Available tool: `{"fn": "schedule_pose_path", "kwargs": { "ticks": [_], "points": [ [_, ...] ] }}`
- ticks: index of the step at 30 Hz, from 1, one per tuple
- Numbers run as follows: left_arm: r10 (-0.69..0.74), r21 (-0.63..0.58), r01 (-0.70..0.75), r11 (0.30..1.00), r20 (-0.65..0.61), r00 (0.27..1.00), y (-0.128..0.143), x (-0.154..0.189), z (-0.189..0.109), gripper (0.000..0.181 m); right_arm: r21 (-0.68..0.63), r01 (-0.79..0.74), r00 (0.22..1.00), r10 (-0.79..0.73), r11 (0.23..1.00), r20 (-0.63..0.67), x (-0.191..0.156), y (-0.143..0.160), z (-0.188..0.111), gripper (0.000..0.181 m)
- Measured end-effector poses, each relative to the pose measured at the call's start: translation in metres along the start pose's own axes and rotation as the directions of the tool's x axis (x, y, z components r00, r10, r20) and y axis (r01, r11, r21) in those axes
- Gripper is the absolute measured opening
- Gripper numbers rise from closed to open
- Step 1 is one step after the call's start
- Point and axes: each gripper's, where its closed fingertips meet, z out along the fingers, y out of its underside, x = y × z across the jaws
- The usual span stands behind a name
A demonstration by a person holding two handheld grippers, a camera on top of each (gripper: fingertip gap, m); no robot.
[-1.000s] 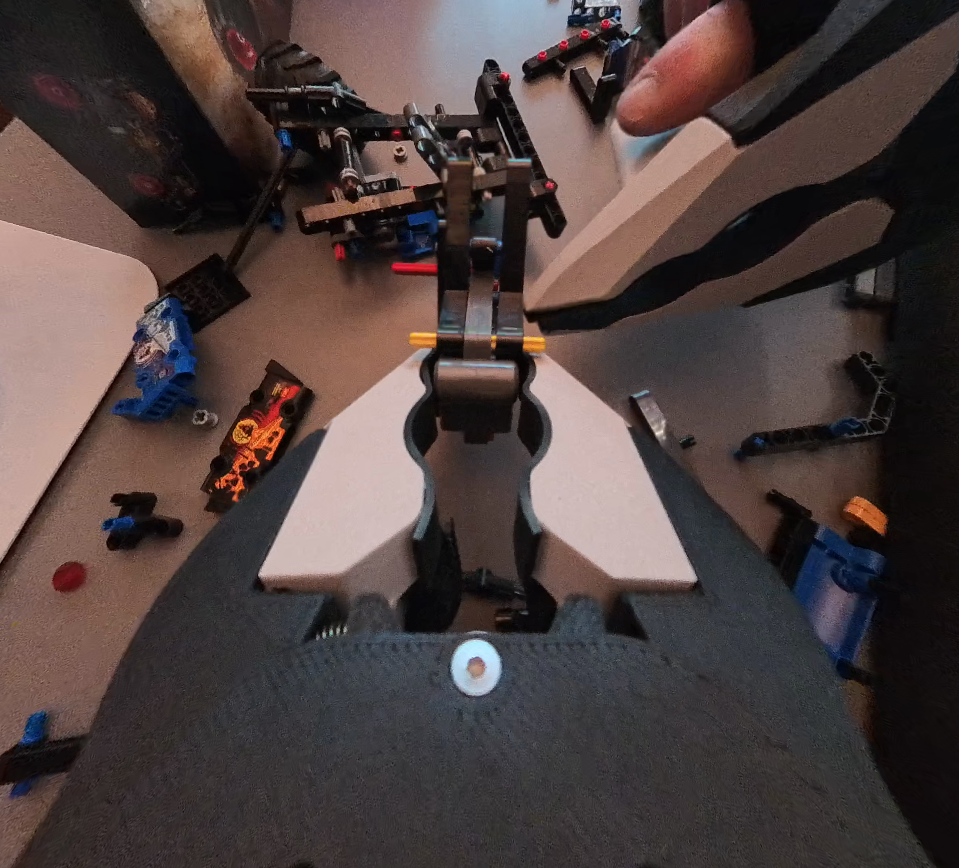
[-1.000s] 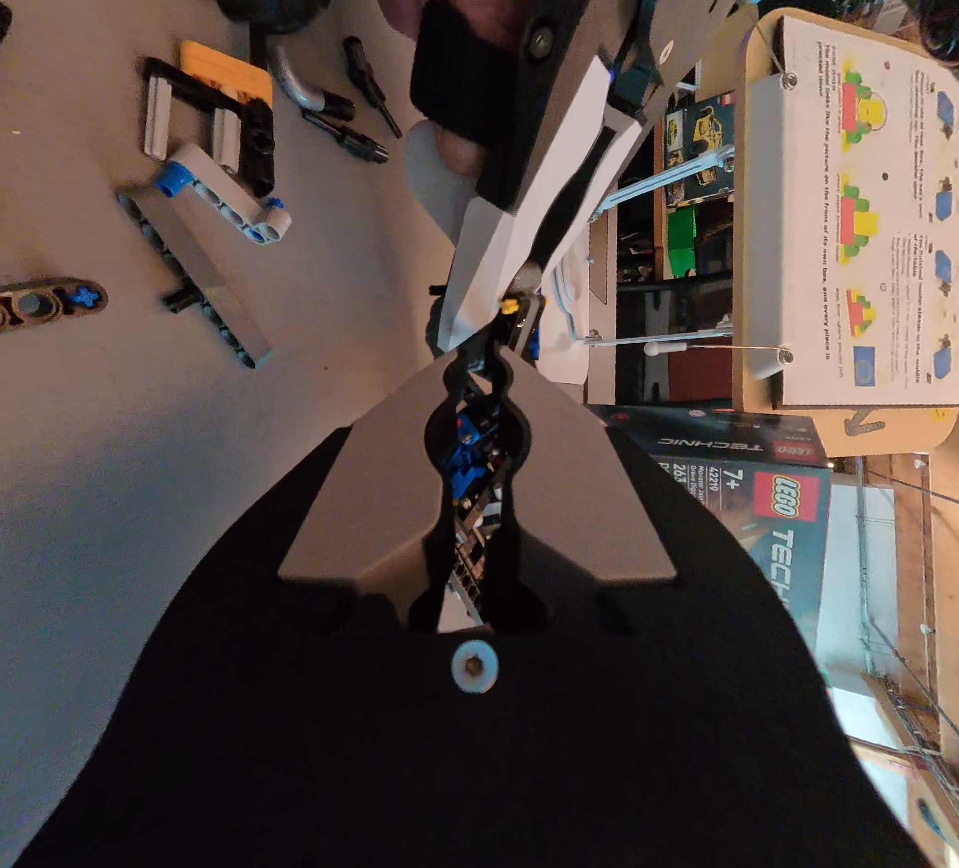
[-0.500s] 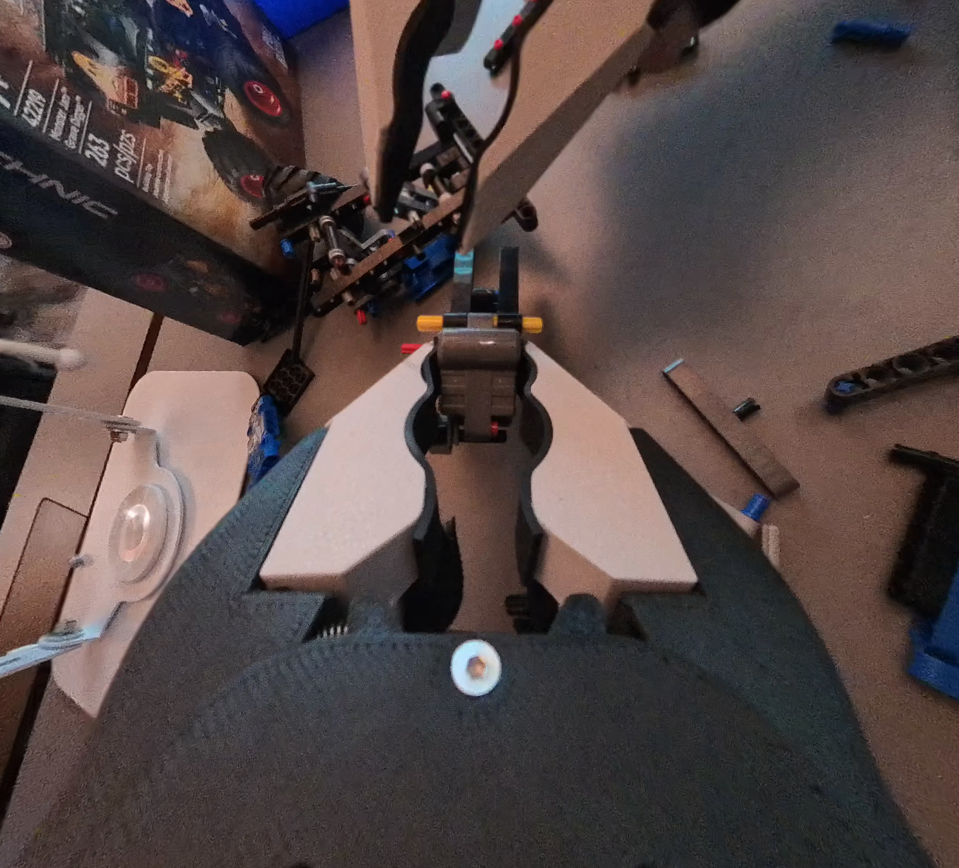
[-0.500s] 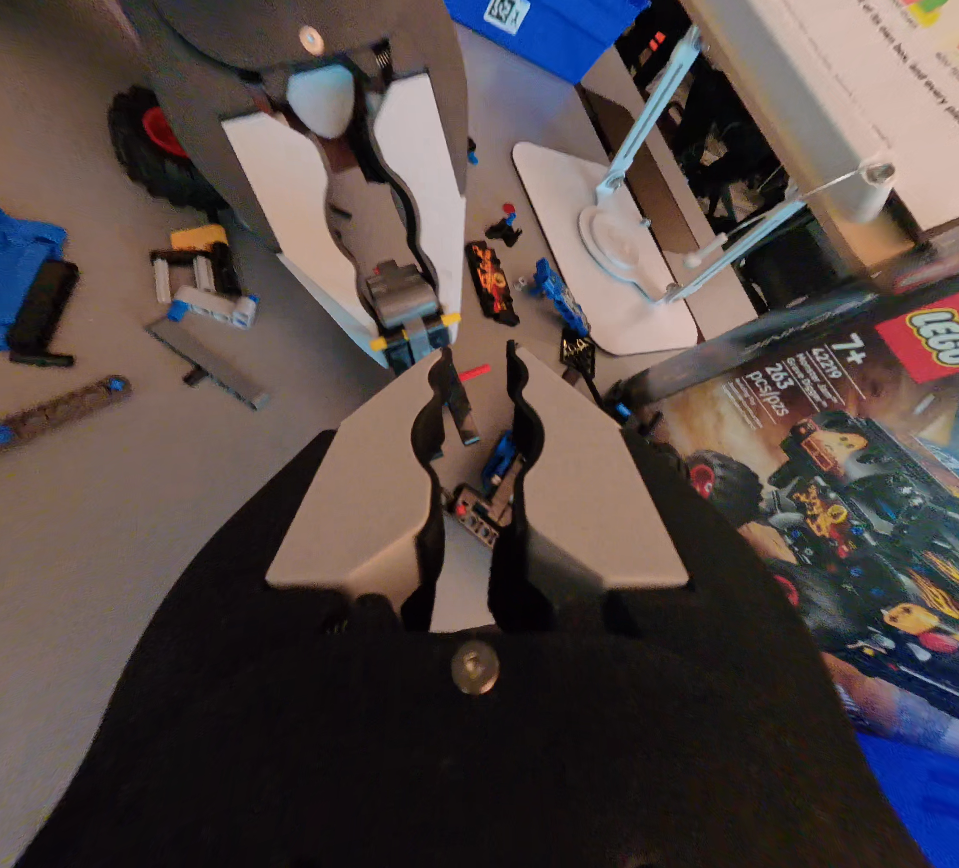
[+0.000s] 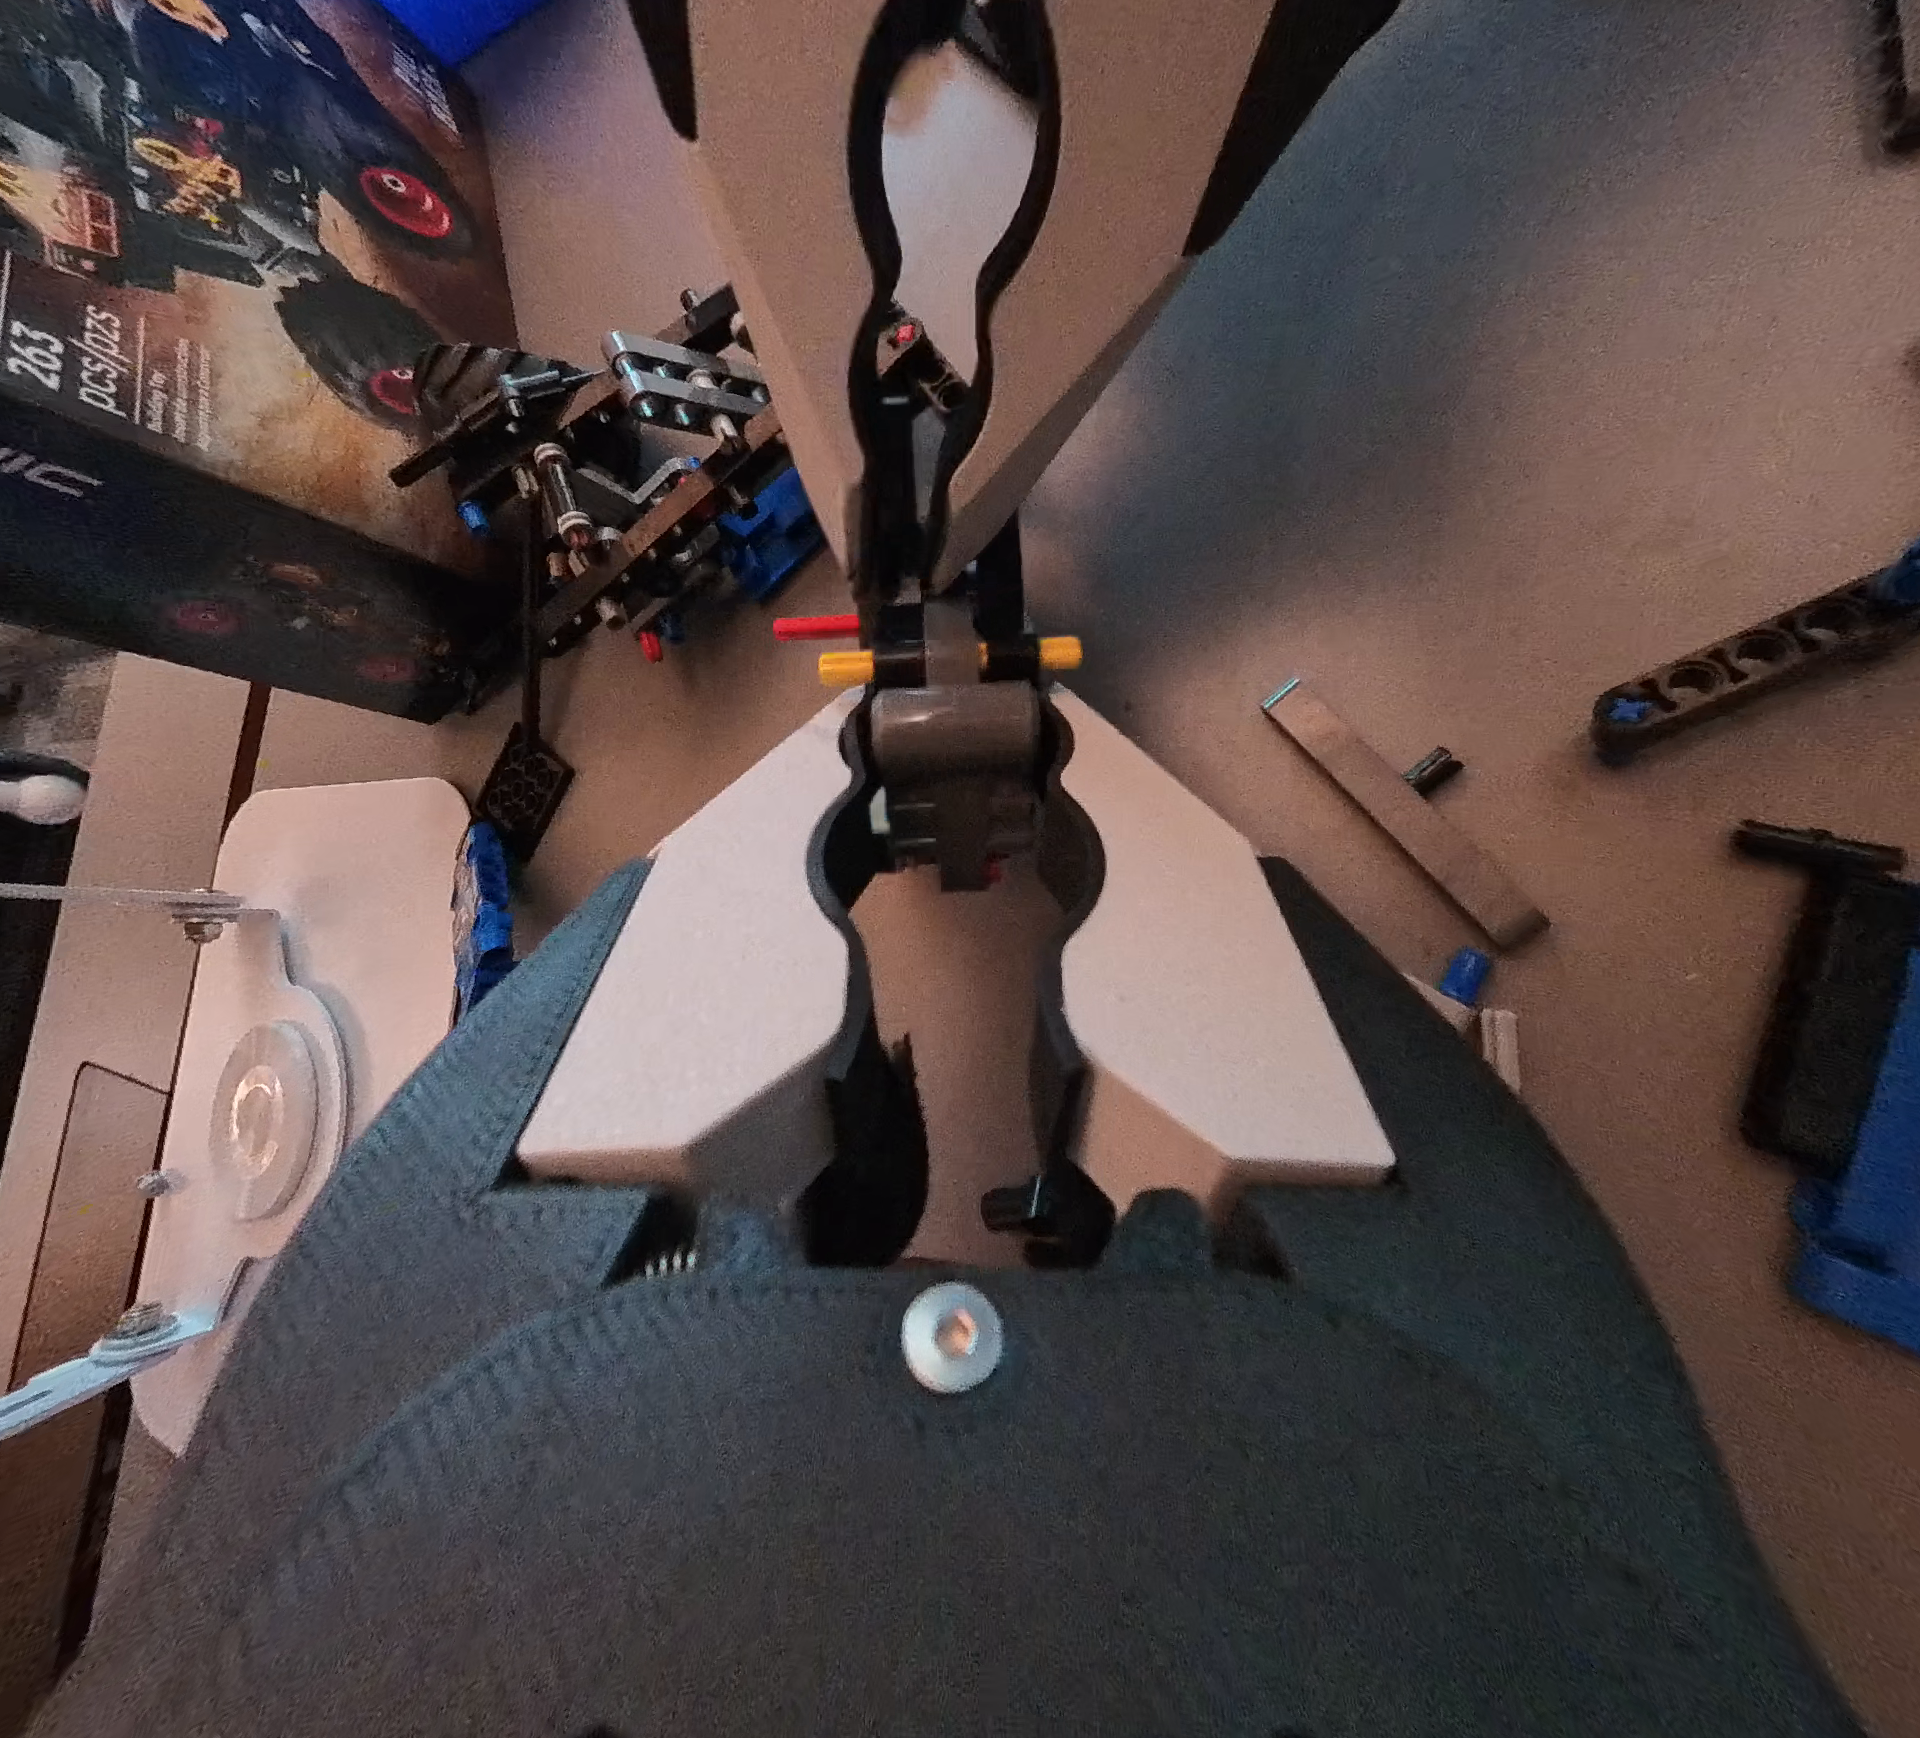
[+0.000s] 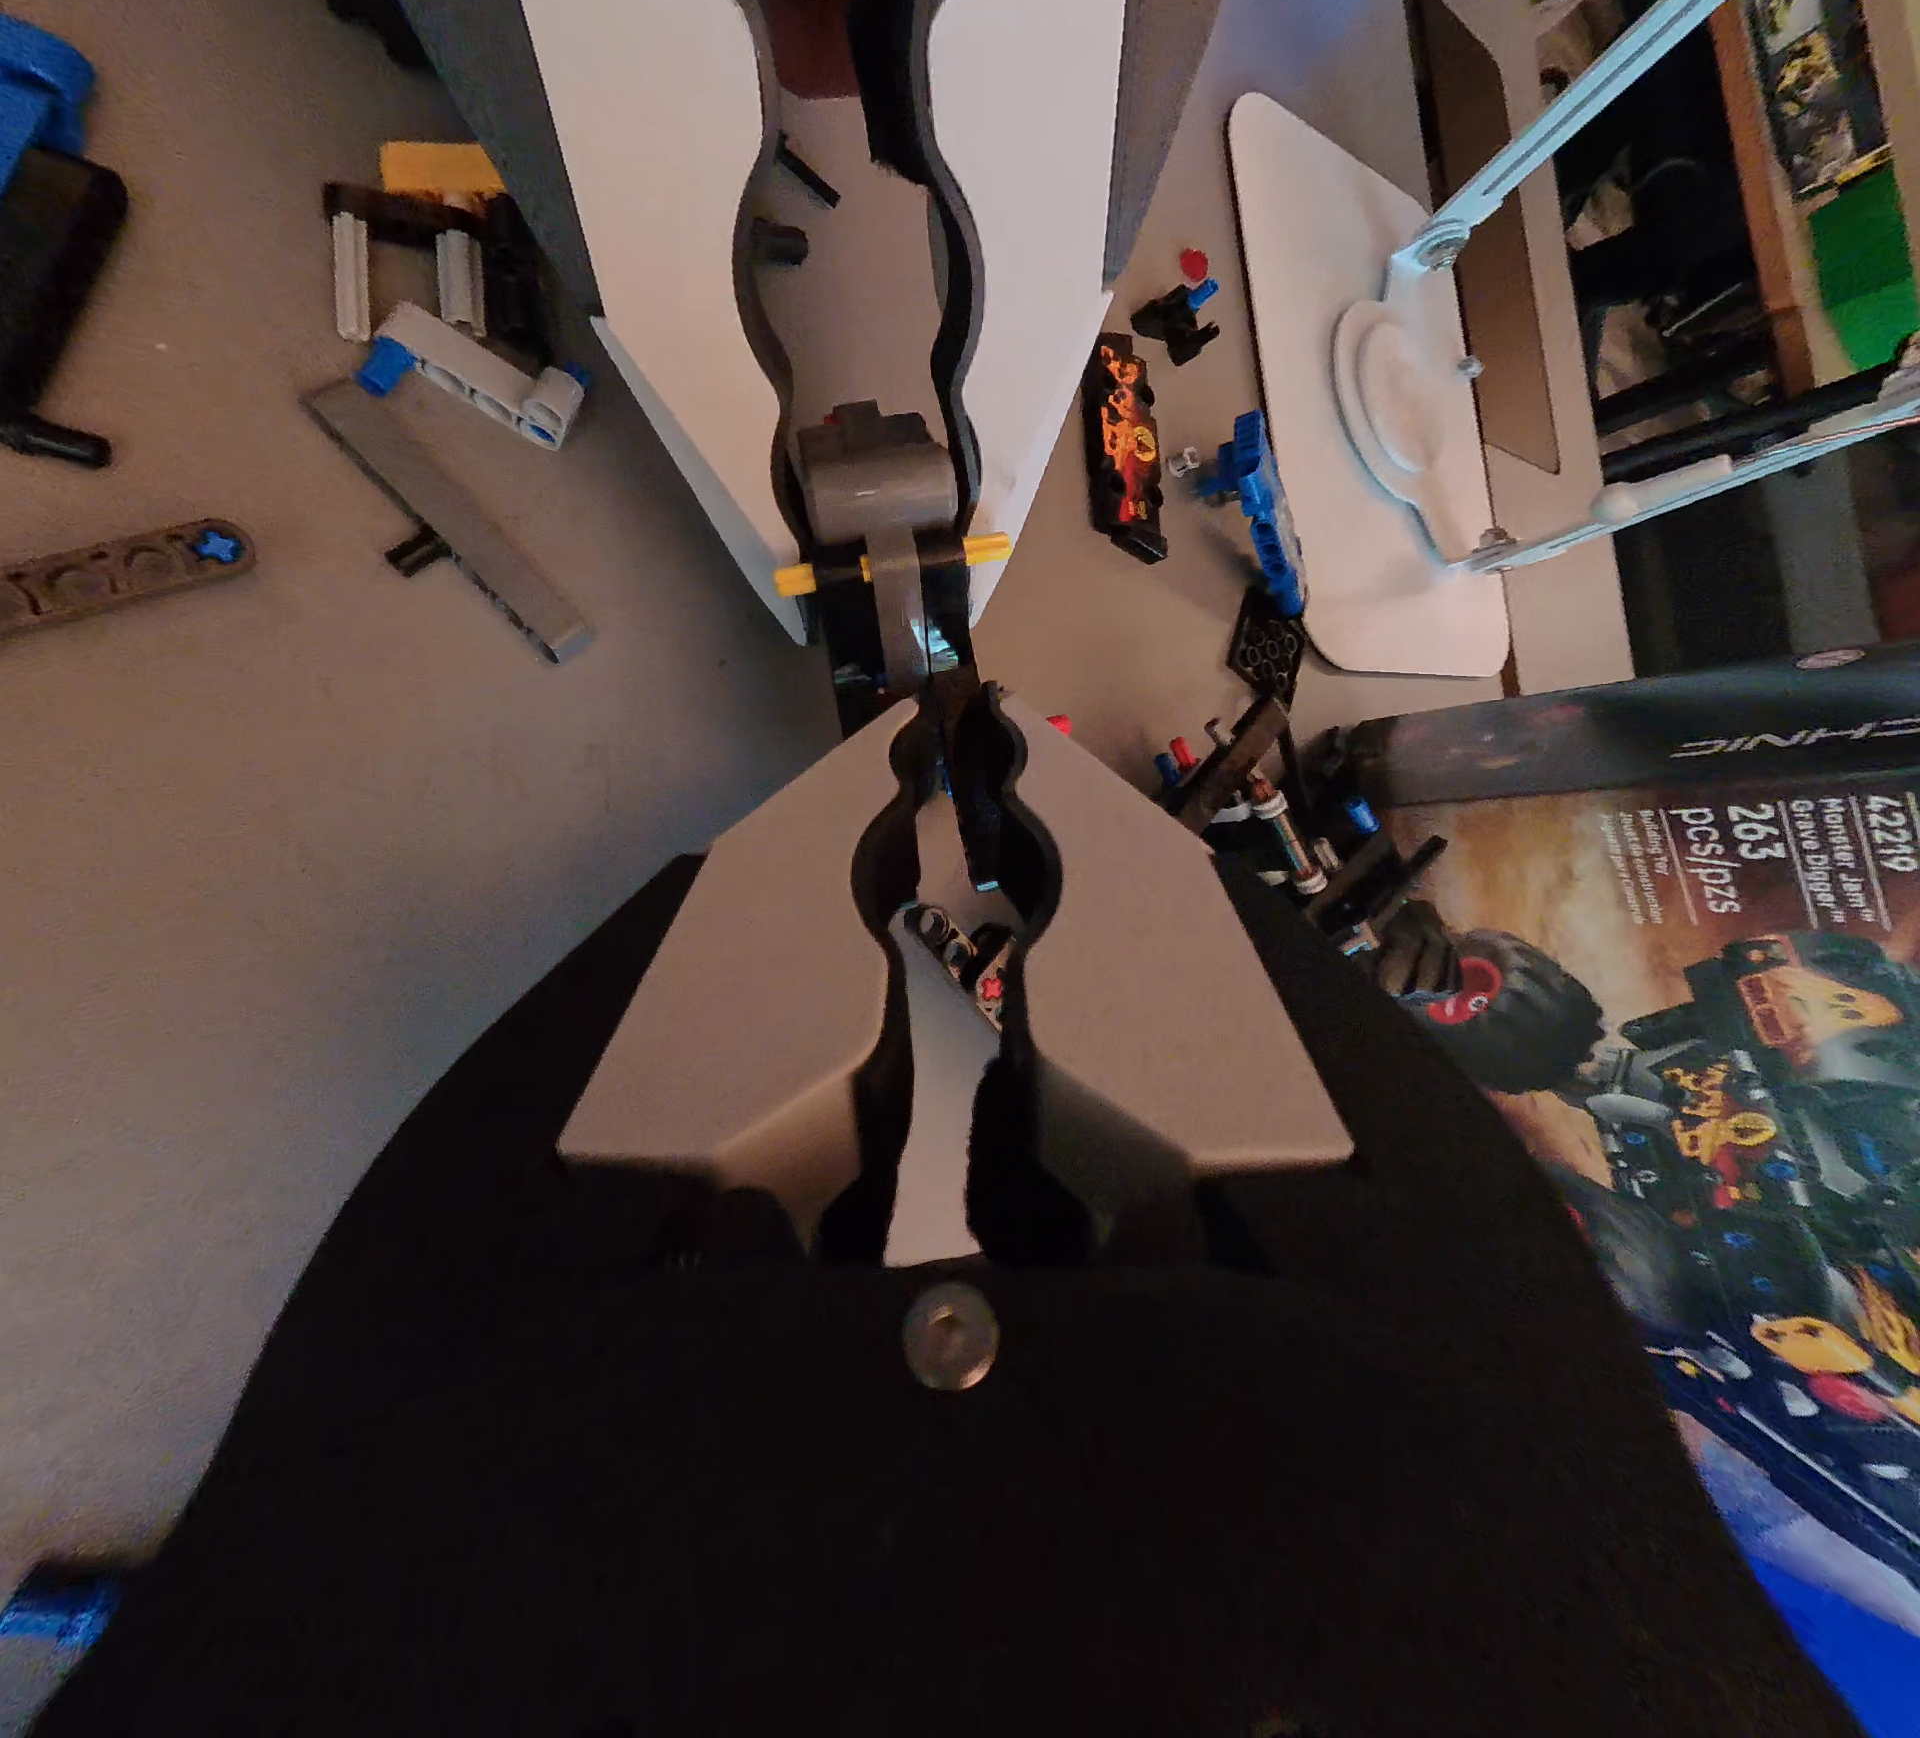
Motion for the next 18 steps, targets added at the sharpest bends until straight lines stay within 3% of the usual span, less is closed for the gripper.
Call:
{"fn": "schedule_pose_path", "kwargs": {
  "ticks": [14, 18],
  "points": [
    [-0.057, -0.024, 0.058, 0.998, 0.023, 0.998, 0.003, 0.001, 0.003, 0.028, 0.041, -0.342, 0.939, 0.343, 0.939, -0.009, 0.012, 0.002, 0.011, 0.003],
    [-0.072, -0.009, 0.072, 0.997, -0.018, 0.997, 0.008, 0.004, -0.001, 0.028, 0.030, -0.156, 0.987, 0.157, 0.987, -0.029, 0.007, -0.001, 0.010, 0.004]
  ]
}}
